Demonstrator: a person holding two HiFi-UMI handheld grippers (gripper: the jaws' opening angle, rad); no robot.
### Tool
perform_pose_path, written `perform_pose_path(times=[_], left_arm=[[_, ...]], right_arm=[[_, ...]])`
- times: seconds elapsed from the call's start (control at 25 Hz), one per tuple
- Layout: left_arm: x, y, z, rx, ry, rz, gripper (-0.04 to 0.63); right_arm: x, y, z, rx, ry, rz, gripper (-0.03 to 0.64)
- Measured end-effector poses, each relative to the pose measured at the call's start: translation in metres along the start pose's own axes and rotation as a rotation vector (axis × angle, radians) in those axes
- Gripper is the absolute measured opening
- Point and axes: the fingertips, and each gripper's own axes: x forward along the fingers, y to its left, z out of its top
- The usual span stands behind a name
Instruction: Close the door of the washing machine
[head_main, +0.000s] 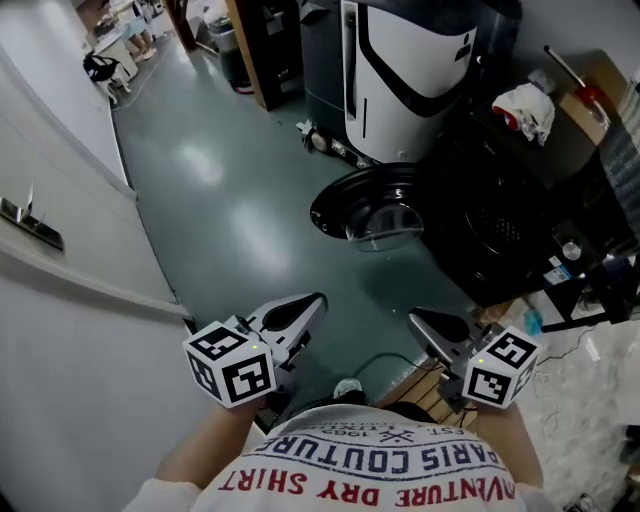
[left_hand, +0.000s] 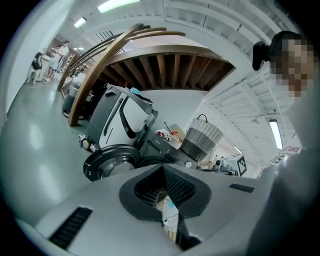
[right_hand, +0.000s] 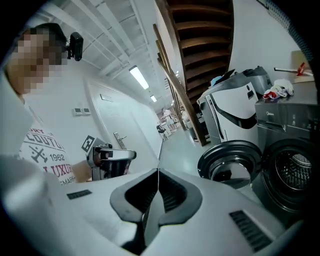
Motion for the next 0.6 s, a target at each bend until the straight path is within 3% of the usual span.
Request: perform_pose_path(times=[0.24,0.6], left_arm=[[-0.007,0.013,0.022,-0.028,-0.030,0.000,0.025],[-0.001,0.055,0.038,-0.062,-0.066,0.064,0.025]], right_arm=[[0.008,-0.003,0.017,-0.014,0.020,-0.034,0.023],[0.064,-0.052,0.041,-0.015,0.059,-0.041,0.023]])
